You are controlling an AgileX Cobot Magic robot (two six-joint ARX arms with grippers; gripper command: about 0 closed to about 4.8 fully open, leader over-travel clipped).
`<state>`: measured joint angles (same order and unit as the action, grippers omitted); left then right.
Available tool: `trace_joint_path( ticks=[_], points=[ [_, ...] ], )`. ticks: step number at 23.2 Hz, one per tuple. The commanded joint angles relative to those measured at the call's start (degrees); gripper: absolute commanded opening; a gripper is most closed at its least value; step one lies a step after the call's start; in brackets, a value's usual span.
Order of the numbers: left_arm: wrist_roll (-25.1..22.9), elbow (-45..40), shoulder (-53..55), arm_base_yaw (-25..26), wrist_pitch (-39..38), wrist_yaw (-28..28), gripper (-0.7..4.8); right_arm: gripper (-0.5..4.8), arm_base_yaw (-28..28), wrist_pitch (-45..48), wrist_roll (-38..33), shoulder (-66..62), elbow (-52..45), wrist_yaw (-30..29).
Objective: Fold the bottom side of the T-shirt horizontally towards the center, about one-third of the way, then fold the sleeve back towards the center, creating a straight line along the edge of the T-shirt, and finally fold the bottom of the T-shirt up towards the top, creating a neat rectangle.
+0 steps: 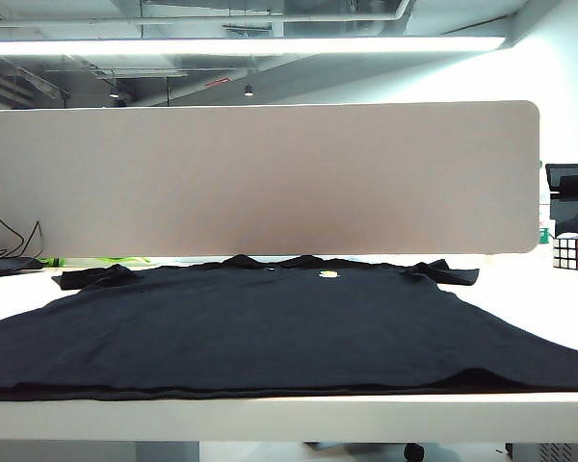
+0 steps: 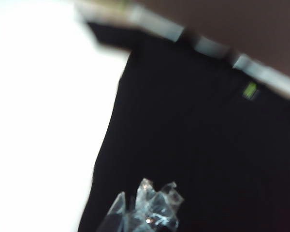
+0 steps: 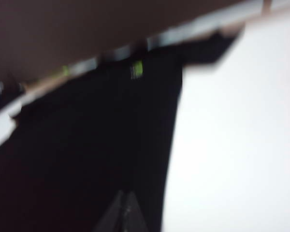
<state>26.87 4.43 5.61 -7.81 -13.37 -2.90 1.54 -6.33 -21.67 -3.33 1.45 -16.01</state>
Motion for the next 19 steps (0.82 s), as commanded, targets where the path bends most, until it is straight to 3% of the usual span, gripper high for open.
trace_joint_path(
  ticks=[1, 6, 9, 10, 13, 14, 16, 17, 19],
  points=[
    [1.64, 3.63, 10.08, 1.05, -3.87, 6.75, -0.06, -0.05, 0.09, -9.79, -1.07, -5.11, 5.46, -0.42],
    [-3.87, 12.81, 25.07, 4.61, -6.82, 10.21, -0.06, -0.05, 0.09, -16.09, -2.29, -15.56, 13.31, -0.79],
    [-9.03, 17.46, 33.46, 9.01, -10.23, 15.65, -0.06, -0.05, 0.04, -17.68, -2.08, -23.41, 17.53, -2.89],
    [-11.08, 19.39, 38.62, 12.61, -11.93, 19.96, -0.06, -0.05, 0.04, -17.79, -2.01, -29.16, 19.67, -5.14],
    [-10.64, 20.46, 46.51, 18.53, -11.56, 29.35, 0.00, -0.05, 0.04, -19.19, -0.09, -39.41, 23.10, -9.55],
    [-10.21, 20.46, 47.65, 18.99, -11.06, 30.10, 0.20, -0.05, 0.04, -19.19, 1.01, -41.94, 23.78, -10.58],
    [-10.34, 20.48, 50.82, 19.34, -10.05, 32.20, 1.54, -0.05, 0.04, -20.02, 2.89, -47.25, 25.20, -12.24],
    [-10.38, 20.57, 51.93, 19.50, -10.10, 32.63, 1.89, -0.05, 0.04, -20.83, 3.32, -48.89, 25.77, -12.28],
    [-10.38, 20.76, 54.38, 19.54, -10.16, 32.79, 1.99, -0.05, 0.07, -22.43, 4.33, -52.46, 27.02, -12.13]
  ],
)
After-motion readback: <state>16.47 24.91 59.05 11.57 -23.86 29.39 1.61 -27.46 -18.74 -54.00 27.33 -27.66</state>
